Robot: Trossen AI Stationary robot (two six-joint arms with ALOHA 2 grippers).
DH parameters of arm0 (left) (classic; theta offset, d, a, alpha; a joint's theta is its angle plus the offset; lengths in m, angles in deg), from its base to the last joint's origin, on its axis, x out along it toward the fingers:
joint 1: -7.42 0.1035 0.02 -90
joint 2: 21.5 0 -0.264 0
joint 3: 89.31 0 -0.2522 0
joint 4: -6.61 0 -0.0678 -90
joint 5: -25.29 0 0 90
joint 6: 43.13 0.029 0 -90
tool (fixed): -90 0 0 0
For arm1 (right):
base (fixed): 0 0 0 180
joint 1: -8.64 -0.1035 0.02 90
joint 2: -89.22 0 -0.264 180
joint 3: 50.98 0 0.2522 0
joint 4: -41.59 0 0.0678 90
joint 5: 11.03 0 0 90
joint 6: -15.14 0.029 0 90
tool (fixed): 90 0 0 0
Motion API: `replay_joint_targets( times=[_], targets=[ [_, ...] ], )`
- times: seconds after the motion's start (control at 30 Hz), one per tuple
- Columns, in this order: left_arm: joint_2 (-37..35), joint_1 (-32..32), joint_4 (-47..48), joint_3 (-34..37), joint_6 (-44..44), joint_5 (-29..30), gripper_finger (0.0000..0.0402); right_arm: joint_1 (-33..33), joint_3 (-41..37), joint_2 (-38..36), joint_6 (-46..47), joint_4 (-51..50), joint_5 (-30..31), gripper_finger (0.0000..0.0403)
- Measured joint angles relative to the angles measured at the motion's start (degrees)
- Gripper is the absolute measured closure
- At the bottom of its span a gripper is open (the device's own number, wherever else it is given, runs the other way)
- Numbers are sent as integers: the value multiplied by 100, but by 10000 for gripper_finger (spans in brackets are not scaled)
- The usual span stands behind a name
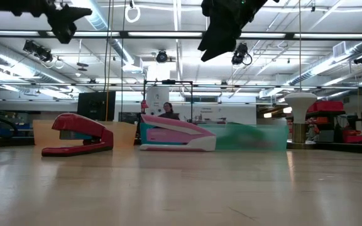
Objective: Pick and place Stapler, Stapler remover, tape
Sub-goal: Put the purple staple remover into the blue bin
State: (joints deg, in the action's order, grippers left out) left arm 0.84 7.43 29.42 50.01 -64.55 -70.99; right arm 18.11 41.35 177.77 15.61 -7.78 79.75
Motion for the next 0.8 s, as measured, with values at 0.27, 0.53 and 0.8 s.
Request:
replay_joint_targets(
  times=[0.27, 0.53, 0.8],
  targets=[
    [958, 0, 1064, -1016, 684, -450, 158, 0, -1, -91, -393, -58, -26, 121],
    [1544, 1, 1740, -1460, 1038, -599, 173, 0, 2, -689, -491, -62, -22, 121],
    [2013, -39, 2105, -1462, 1293, -1394, 174, 0, 7, -1135, -598, -147, 346, 121]
  ],
)
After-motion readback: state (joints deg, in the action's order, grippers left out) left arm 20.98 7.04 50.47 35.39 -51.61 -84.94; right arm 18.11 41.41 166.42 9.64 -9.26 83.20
